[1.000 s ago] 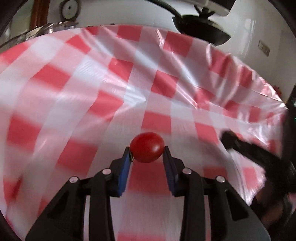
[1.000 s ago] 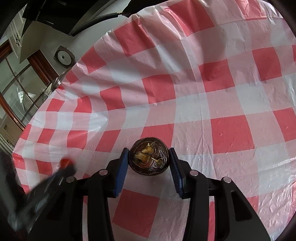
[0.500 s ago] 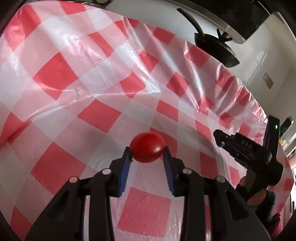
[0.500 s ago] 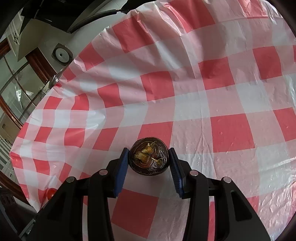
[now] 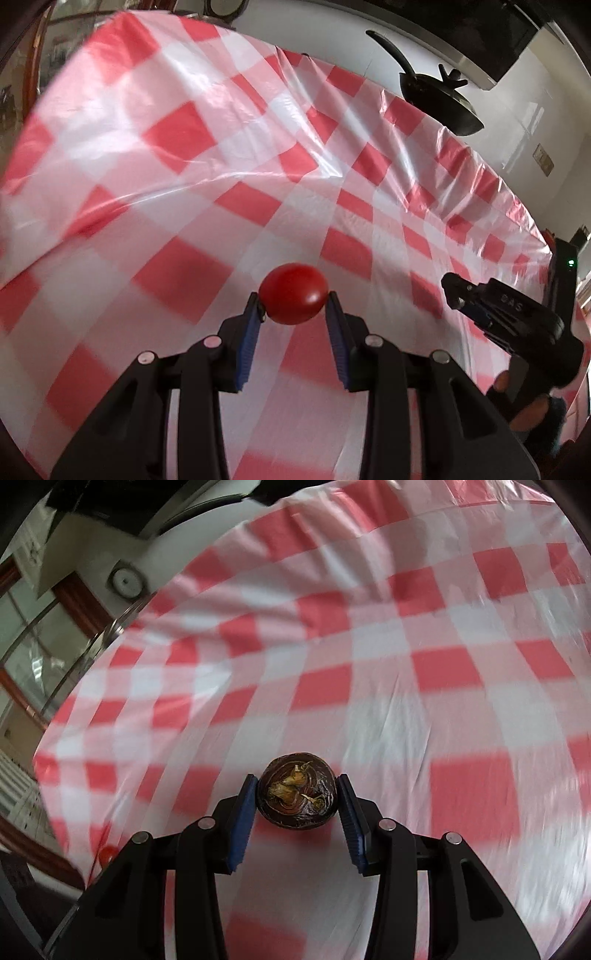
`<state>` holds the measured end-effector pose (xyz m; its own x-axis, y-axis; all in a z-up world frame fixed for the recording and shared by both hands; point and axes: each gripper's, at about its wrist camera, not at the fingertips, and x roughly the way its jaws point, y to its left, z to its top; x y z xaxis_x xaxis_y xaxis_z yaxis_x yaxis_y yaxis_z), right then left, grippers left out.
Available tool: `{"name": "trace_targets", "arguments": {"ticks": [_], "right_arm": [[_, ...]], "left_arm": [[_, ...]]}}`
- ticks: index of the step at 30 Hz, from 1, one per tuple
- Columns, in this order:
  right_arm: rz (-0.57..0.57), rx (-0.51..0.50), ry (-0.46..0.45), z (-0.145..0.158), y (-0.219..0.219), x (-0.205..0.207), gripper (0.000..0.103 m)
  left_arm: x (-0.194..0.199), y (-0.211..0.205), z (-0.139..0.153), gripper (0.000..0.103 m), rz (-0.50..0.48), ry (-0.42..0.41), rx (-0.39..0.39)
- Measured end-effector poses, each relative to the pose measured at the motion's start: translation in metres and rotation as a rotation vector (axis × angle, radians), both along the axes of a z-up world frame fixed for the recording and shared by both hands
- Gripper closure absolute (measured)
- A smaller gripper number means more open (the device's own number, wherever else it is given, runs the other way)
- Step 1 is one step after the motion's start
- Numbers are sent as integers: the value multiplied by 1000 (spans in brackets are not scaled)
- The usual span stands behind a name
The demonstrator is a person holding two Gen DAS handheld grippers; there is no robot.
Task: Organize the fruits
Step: 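Carry the small tomato and the brown fruit with both tools over the white box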
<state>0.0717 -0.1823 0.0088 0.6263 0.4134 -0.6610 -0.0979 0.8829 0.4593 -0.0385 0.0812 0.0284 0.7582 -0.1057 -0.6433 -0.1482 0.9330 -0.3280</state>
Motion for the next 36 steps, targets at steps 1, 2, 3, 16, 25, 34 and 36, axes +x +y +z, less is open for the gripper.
{"name": "trace_targets", "arguments": {"ticks": [1, 2, 3, 16, 25, 34, 36], "right_arm": [[9, 1, 0, 0, 6, -12, 60], [21, -12, -3, 1, 13, -23, 60], [36, -26, -11, 2, 21, -33, 60], [206, -171, -88, 5, 99, -129, 59], [206, -129, -95, 4, 94, -133, 59], [207, -77, -101, 4, 89, -134, 59], [208, -79, -102, 4, 88, -134, 59]], "left_arm": [[-10, 1, 1, 67, 3, -4, 14], [-18, 3, 1, 67, 6, -5, 24], [-25, 4, 1, 67, 9, -7, 34], [-104, 28, 13, 67, 22, -72, 150], [-117, 63, 1, 17, 2, -37, 64], [-56, 28, -8, 17, -178, 133, 260], [-41, 22, -14, 31, -218, 173, 254]]}}
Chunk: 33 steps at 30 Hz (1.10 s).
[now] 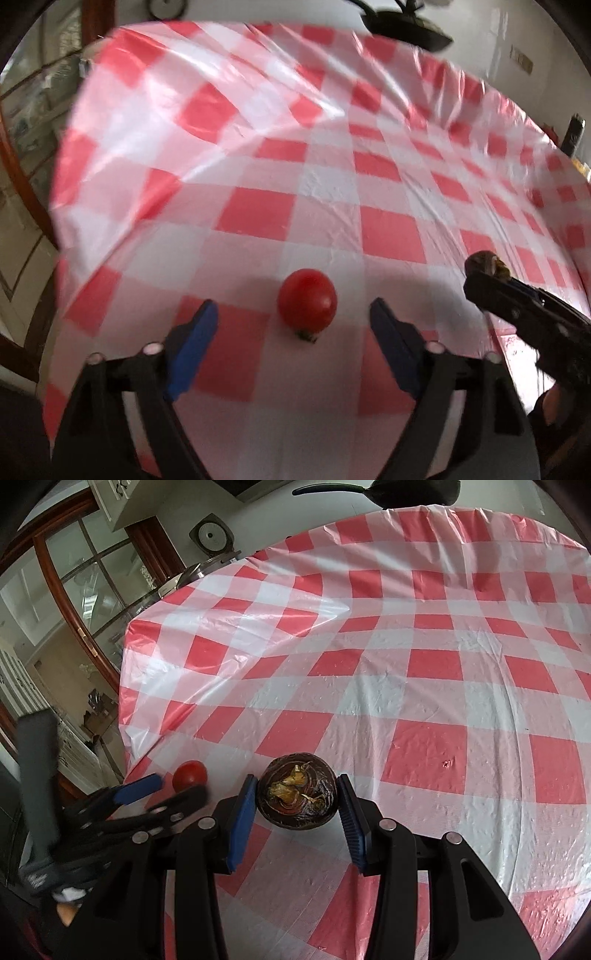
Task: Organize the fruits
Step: 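Carry the small tomato and the brown fruit with both tools over the white box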
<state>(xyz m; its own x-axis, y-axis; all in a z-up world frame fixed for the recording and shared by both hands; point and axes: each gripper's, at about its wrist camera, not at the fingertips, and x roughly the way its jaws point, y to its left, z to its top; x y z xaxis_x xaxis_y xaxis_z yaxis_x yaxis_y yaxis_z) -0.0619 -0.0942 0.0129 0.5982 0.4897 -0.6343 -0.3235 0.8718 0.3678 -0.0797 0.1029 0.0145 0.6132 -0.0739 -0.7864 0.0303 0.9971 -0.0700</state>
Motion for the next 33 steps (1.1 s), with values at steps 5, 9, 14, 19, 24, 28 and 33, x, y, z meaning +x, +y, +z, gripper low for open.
{"name": "trace_targets", "arguments": {"ticks": [5, 9, 14, 19, 24, 28, 33], "right_arm": [[2, 0, 0, 0, 0, 0, 59], [-1, -17, -2, 0, 1, -2, 59], [46, -91, -34, 4, 23, -16, 59], [149, -184, -97, 8, 63, -42, 59], [264, -254, -146, 12, 103, -72, 59], [348, -285, -176, 18, 131, -97, 59], [437, -317, -207, 22, 160, -124, 59]], "left_arm": [[-6, -12, 3, 72, -49, -22, 34], [-35, -4, 11, 72, -3, -96, 8], [-74, 20, 24, 72, 67, -174, -25], [-116, 52, 27, 72, 147, -213, -54], [-161, 87, 23, 71, 242, -242, -65], [-198, 109, 15, 71, 314, -246, -55], [-235, 133, 1, 71, 398, -230, -67]]}}
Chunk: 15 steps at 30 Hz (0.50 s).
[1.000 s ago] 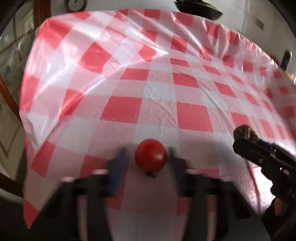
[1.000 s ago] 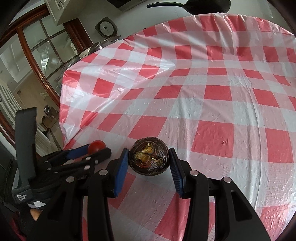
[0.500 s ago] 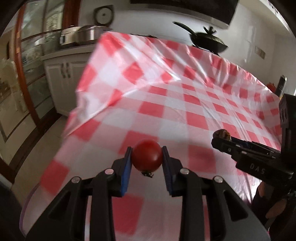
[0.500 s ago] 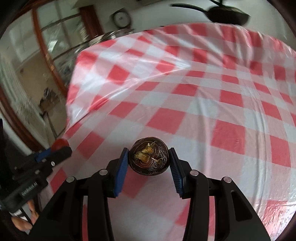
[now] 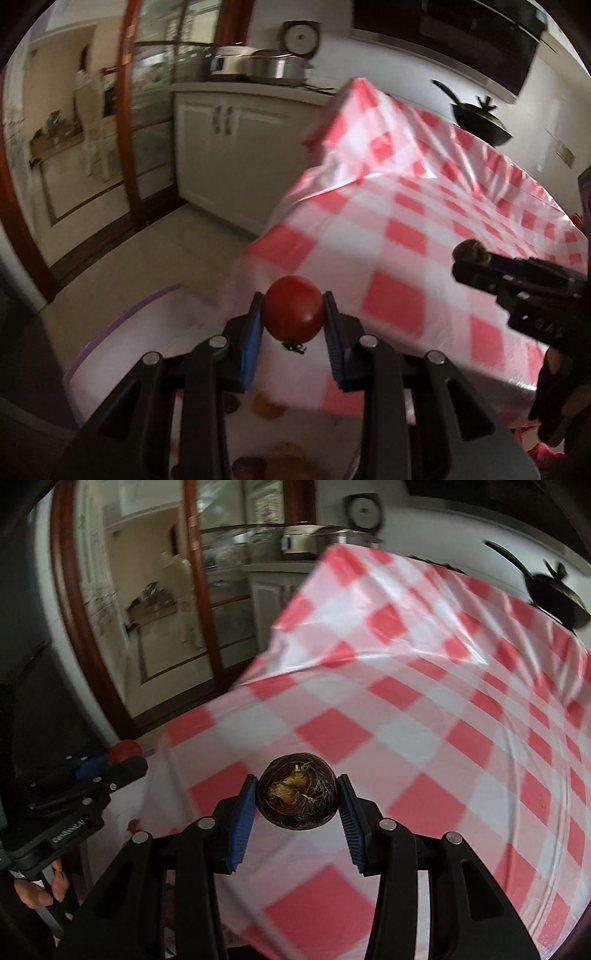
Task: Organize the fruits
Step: 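Carry the small tomato and the brown fruit with both tools over the white box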
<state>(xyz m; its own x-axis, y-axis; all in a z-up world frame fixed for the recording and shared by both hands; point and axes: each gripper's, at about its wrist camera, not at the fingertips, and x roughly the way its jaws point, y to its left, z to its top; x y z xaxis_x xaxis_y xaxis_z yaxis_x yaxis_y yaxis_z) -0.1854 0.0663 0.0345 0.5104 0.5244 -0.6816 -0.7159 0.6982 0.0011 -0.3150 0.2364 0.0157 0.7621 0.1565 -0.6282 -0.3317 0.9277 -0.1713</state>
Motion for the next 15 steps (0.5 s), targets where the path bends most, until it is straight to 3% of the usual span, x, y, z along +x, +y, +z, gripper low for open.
{"name": "trace_targets", "arguments": {"ticks": [15], "right_arm": [[223, -141, -73, -9, 80, -73, 59]], "left_arm": [[-61, 37, -20, 71, 127, 23, -23]]}}
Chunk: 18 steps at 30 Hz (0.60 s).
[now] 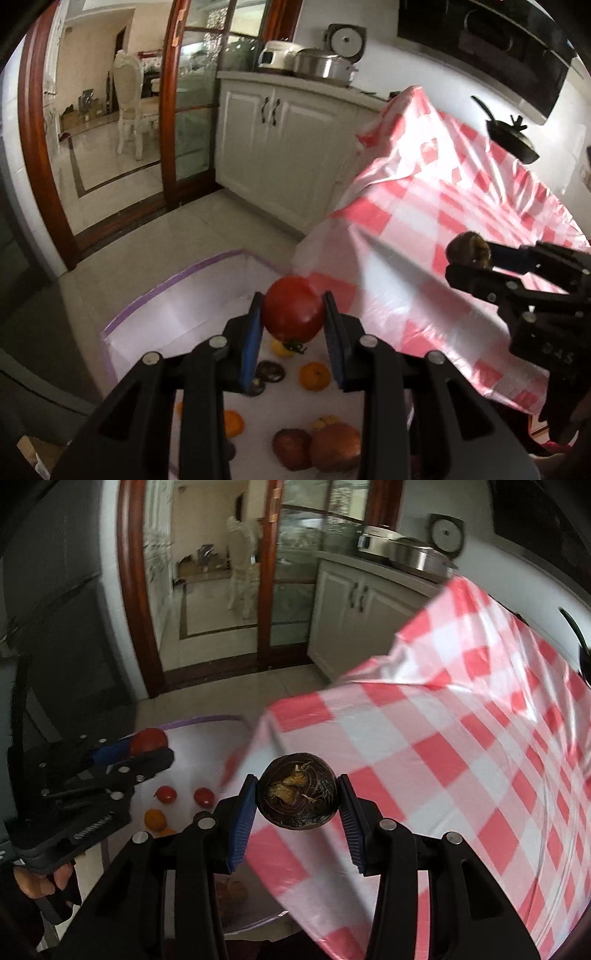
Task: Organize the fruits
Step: 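Carry the small tomato and the brown fruit with both tools over the white box, then open the left tool to drop the tomato while the right tool drops the brown fruit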
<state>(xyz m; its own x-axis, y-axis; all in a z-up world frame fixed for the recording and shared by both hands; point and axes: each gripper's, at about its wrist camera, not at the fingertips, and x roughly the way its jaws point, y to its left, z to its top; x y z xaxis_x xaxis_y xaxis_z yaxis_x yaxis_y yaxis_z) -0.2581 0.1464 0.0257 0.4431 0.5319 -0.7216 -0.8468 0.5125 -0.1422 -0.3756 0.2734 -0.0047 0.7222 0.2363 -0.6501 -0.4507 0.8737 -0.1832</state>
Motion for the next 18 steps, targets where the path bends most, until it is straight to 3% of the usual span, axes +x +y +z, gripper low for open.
{"name": "trace_targets", "arguments": {"ticks": [3, 7, 12, 13, 15, 17, 18], "right_arm": [[75, -49, 1, -13, 20, -19, 59], [151, -132, 53, -45, 43, -35, 59], [214, -216, 131, -83, 61, -42, 59], [220, -232, 142, -92, 66, -42, 59], [225, -268, 162, -109, 72, -42, 59], [212, -300, 179, -123, 77, -39, 55], [207, -300, 181, -125, 78, -38, 45]], "left_arm": [[-5, 6, -15, 71, 43, 64, 23], [-13, 22, -40, 71, 103, 144, -13], [-23, 39, -59, 67, 161, 180, -42], [-25, 42, -61, 61, 161, 171, -51], [-28, 45, -62, 15, 165, 141, -56], [-33, 50, -63, 1, 164, 110, -73], [-33, 51, -66, 1, 160, 123, -81]]}}
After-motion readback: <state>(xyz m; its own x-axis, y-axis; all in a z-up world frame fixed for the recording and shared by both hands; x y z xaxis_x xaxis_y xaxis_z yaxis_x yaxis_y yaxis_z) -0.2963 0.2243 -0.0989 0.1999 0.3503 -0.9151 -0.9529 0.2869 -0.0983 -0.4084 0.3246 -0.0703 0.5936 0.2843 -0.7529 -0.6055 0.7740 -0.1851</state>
